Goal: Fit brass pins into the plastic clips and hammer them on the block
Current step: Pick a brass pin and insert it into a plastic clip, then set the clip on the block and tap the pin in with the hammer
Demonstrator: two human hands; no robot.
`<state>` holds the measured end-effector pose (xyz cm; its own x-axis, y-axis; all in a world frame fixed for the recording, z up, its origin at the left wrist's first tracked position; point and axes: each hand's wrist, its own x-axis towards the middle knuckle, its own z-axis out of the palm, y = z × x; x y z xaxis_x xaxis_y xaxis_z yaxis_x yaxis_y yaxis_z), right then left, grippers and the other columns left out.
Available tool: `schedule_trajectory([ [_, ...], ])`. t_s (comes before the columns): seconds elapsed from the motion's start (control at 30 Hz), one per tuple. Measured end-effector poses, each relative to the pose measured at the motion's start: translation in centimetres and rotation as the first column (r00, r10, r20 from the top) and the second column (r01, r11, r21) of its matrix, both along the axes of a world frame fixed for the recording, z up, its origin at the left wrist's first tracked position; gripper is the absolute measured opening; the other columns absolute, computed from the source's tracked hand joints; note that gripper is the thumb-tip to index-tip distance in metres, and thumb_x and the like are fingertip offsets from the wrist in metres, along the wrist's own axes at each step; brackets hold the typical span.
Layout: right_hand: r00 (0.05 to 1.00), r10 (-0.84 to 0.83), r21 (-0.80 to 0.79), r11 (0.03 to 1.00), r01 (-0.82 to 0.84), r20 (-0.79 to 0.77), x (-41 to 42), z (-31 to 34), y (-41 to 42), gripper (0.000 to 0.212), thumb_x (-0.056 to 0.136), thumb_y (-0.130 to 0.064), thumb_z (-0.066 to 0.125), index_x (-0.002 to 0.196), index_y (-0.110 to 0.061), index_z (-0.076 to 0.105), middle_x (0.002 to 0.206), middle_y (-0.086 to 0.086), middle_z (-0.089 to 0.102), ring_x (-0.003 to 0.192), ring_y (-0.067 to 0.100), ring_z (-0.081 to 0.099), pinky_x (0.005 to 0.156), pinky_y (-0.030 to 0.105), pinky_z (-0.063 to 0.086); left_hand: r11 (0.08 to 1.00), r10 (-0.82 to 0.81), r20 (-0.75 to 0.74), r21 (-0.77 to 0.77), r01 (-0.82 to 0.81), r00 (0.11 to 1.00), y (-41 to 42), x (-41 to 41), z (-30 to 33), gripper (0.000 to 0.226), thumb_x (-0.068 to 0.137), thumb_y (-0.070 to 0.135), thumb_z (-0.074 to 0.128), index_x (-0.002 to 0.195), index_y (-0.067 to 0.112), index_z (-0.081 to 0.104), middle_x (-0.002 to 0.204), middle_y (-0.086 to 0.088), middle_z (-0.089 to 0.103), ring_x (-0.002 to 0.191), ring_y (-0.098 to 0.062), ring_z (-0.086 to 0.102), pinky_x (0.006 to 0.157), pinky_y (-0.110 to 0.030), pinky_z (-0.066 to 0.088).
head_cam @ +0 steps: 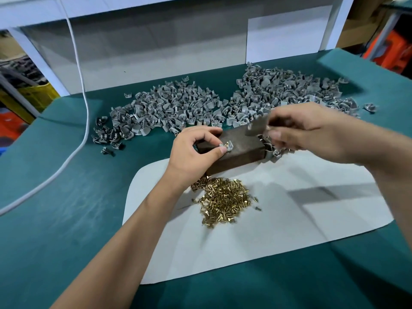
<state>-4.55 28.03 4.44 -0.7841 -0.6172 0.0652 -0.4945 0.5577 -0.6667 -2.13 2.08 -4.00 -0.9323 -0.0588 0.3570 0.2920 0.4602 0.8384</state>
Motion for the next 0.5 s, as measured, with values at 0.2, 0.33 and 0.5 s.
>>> schedule_trajectory([
  [0.2,0.959,-0.177,0.033,0.981,0.189,-0.22,0.6,-1.4,-3.6,0.035,0.106,-0.03,0.049,0.073,-0.021,0.052,0.067,0.002,0.061,0.057,0.017,0.055,0.054,0.038,0.042,0.999,-0.016,0.01,0.03,0.015,1.0,-0.1,-0.1,0.2,0.01,0.076,0.006,0.087,0.076,0.012,0.079,0.11,0.001,0.076,0.117,-0.01,0.064,0.107,-0.041,0.048],
  [0.33,0.883,-0.334,-0.144,0.942,0.303,-0.33,0.8,-1.4,-4.3,0.028,0.107,-0.033,0.045,0.085,-0.021,0.055,0.066,0.003,0.059,0.053,0.019,0.052,0.05,0.032,0.034,0.999,-0.025,0.007,0.044,0.025,1.0,0.1,0.0,0.5,0.013,0.076,0.002,0.086,0.075,0.013,0.078,0.108,0.0,0.075,0.11,-0.004,0.066,0.095,-0.021,0.051],
  [0.5,0.927,-0.196,0.245,0.928,0.281,-0.32,1.5,-0.9,-7.2,0.024,0.108,-0.04,0.04,0.097,-0.025,0.056,0.081,0.004,0.06,0.074,0.029,0.058,0.071,0.044,0.054,0.994,-0.06,0.018,0.09,0.058,0.998,0.3,0.0,0.7,0.016,0.075,-0.008,0.084,0.073,0.004,0.074,0.105,0.004,0.073,0.096,0.0,0.07,0.084,-0.014,0.053],
])
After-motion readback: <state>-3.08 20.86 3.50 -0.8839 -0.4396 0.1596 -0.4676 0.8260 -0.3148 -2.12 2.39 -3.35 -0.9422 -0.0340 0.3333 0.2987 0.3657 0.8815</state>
